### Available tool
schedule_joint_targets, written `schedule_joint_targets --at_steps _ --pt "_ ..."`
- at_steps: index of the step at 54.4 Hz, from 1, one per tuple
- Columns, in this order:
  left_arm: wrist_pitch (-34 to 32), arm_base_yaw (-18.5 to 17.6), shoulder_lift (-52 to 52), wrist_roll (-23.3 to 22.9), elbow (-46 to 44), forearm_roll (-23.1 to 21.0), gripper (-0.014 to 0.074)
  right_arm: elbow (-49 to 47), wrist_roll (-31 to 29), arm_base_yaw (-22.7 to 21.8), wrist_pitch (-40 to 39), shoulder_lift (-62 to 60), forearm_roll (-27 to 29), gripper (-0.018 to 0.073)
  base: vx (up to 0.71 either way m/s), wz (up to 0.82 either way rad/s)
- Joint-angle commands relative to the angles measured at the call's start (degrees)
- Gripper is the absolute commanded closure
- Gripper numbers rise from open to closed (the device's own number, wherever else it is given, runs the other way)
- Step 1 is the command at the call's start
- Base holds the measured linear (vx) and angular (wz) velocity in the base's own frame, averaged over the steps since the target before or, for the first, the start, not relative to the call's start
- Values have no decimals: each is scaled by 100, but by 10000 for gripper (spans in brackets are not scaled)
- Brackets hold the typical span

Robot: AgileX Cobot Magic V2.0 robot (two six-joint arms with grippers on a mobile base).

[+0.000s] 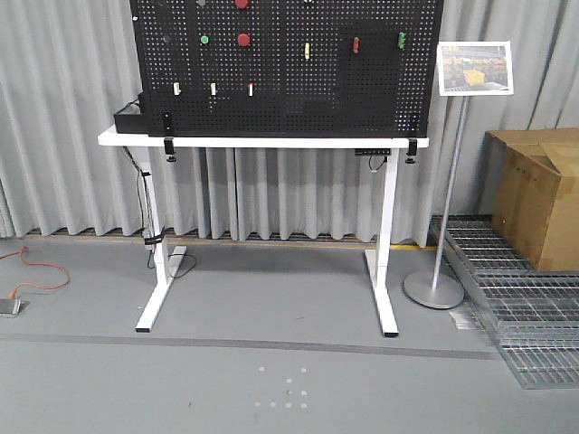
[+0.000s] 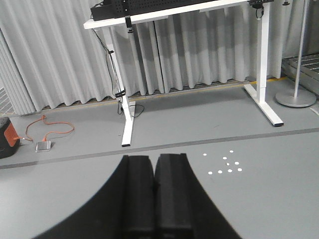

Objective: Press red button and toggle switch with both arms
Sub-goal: 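Drive the base forward toward the black pegboard table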

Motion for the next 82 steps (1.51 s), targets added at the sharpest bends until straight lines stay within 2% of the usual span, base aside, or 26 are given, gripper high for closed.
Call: schedule_joint_targets --at_steps 1,45,82 --pt "-444 -8 -85 -41 61 -13 594 34 5 -6 -473 -88 -28 559 0 0" --pt "-444 -8 -85 -41 61 -13 594 34 5 -6 -473 -88 -28 559 2 0" --pt "-444 -8 -85 -41 61 -13 594 34 5 -6 -473 -88 -28 559 20 5"
